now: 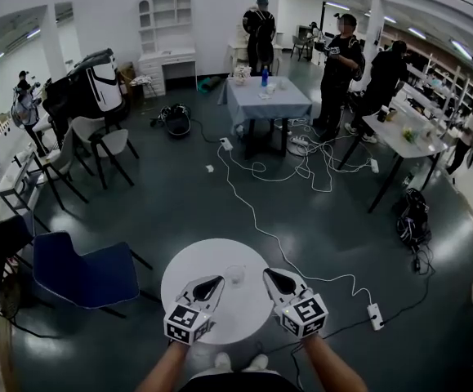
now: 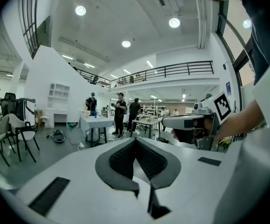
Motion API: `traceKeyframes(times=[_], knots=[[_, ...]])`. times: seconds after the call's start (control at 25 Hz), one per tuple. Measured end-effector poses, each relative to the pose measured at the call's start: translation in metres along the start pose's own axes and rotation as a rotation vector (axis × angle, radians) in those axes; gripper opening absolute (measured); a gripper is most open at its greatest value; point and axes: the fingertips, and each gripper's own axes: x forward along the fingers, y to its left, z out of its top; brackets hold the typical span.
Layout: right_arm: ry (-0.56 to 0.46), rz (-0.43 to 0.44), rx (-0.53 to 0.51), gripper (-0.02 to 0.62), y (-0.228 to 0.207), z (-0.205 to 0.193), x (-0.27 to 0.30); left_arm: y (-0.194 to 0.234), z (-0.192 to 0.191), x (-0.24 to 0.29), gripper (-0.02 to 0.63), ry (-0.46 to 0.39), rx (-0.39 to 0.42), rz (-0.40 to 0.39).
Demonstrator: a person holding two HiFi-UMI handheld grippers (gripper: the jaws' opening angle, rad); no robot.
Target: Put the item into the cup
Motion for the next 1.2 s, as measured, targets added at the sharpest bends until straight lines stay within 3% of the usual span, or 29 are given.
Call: traceKeyframes(times=[0.64, 0.92, 1.2], knots=[[-0.064, -0.046, -0.056, 0.017, 0.045, 0.052, 0.006, 0.007, 0.051, -0.050, 0.017, -0.085, 0.065, -0.056], [-0.062, -0.044, -0.058, 0.017, 0.063, 0.052, 0.029, 0.026, 0.048, -0.064, 0.016, -0.082, 0.065, -0.084], [-0.049, -0.052, -0.043, 0.017, 0.071, 0.038, 0.044, 0.045, 0.029, -0.069, 0.016, -0.067, 0.016, -0.071]])
